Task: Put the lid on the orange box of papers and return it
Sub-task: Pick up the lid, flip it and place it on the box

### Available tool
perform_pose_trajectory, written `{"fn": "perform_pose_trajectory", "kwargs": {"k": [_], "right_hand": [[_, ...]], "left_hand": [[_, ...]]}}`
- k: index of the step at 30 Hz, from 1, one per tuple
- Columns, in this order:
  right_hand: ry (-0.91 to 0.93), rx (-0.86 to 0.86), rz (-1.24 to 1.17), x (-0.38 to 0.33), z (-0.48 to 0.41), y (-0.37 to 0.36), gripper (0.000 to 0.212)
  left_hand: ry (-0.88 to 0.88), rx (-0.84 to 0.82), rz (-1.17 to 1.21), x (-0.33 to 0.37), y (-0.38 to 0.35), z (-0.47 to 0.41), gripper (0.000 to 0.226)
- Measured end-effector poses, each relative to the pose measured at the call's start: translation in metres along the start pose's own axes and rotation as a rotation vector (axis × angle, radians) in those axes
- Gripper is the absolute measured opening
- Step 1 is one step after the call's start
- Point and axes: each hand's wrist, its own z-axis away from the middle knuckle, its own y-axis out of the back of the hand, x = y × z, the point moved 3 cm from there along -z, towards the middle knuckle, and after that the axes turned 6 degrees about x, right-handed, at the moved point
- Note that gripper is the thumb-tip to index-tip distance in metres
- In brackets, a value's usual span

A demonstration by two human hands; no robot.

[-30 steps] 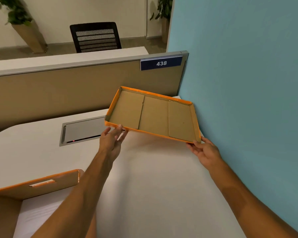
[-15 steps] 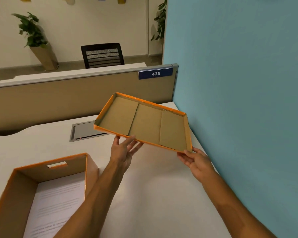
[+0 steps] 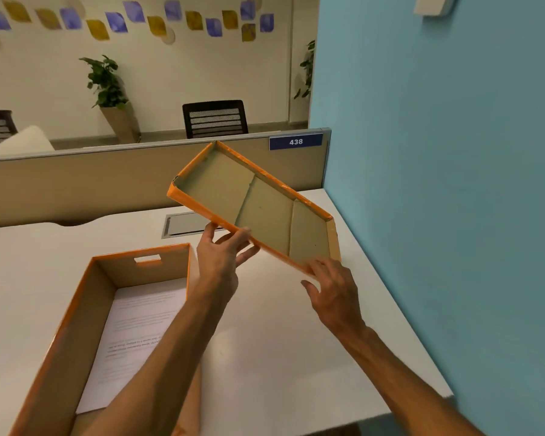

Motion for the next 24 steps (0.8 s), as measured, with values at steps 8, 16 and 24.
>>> {"fn": "perform_pose_trajectory", "kwargs": {"k": [8,16,24], "right_hand": [[-0.045,0.171,-0.176,-0.053,-0.003,0.017,0.021],[-0.341,0.158,-0.505,-0.123,-0.018,0.036,0.02],[-0.694,-0.028,-1.023,-0.192,-0.024,0.044,0.014]], "left_hand": [[-0.253,0.032,-0.12,0.058,0.015,0.041,0.059],[-0.307,-0.196,-0.362,0.082,0.06,0.033,0.083],[-0.118,-0.186,-0.606,0.076,0.188,0.006,0.083]]}}
